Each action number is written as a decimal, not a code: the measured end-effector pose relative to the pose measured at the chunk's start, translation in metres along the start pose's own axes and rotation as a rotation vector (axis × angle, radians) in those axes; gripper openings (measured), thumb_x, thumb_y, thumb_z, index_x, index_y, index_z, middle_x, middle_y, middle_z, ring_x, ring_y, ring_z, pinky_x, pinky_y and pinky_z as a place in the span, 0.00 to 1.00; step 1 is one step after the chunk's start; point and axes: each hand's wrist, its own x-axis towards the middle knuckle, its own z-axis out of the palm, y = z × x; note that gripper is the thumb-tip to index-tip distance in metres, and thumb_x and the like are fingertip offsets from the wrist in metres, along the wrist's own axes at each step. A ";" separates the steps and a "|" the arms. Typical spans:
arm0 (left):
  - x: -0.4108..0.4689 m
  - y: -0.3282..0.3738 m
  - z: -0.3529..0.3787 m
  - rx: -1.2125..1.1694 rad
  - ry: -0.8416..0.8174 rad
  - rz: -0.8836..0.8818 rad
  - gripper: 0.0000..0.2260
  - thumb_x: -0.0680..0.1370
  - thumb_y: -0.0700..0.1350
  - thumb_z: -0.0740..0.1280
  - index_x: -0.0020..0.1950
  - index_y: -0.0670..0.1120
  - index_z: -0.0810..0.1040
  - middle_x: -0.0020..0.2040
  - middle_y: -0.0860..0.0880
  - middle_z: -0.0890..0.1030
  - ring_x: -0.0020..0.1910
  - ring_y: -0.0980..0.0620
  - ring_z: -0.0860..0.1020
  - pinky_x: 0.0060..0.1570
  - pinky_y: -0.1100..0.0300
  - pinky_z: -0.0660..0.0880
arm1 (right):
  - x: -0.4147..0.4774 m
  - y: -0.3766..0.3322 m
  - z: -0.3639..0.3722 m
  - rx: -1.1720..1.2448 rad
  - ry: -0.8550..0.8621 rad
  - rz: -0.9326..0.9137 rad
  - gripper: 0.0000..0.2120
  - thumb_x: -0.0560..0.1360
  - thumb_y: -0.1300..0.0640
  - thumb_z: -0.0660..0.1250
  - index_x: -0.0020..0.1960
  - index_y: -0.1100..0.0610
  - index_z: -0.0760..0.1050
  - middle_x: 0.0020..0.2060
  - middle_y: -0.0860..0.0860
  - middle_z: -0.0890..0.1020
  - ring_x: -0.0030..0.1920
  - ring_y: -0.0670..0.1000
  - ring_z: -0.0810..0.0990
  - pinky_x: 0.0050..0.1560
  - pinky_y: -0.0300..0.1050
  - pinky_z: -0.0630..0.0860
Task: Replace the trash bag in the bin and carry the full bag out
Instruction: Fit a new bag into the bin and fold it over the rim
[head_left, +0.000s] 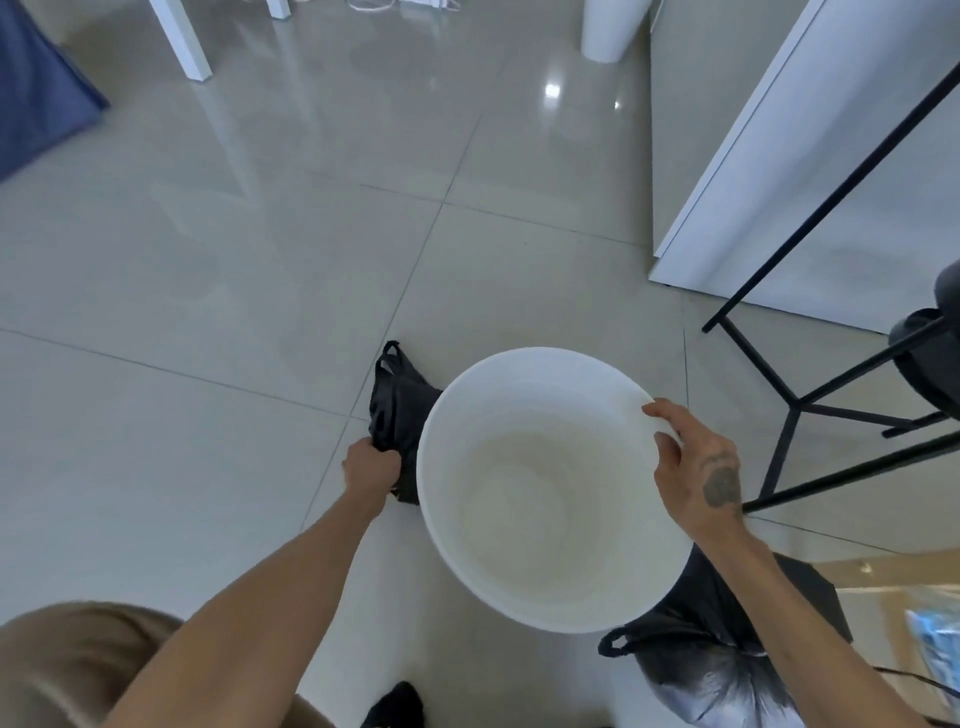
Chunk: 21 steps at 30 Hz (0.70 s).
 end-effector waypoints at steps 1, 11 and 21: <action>-0.005 0.007 -0.010 -0.034 0.015 0.014 0.04 0.72 0.32 0.62 0.43 0.38 0.75 0.38 0.42 0.77 0.35 0.46 0.75 0.31 0.56 0.76 | -0.003 -0.002 0.000 -0.005 -0.005 0.009 0.16 0.78 0.69 0.64 0.62 0.56 0.78 0.45 0.59 0.85 0.39 0.58 0.83 0.45 0.43 0.77; -0.083 0.112 -0.134 -0.219 0.224 0.365 0.11 0.71 0.27 0.56 0.44 0.41 0.69 0.38 0.47 0.71 0.37 0.49 0.68 0.34 0.61 0.69 | -0.035 -0.006 -0.006 0.054 -0.043 -0.044 0.16 0.77 0.71 0.66 0.62 0.59 0.79 0.53 0.57 0.85 0.48 0.58 0.85 0.51 0.50 0.81; -0.198 0.152 -0.138 -0.292 -0.107 0.655 0.15 0.70 0.31 0.66 0.50 0.50 0.73 0.48 0.41 0.82 0.49 0.37 0.81 0.46 0.36 0.81 | -0.001 -0.122 -0.074 0.392 -0.154 0.002 0.35 0.74 0.48 0.73 0.77 0.48 0.61 0.67 0.44 0.71 0.59 0.51 0.77 0.59 0.51 0.78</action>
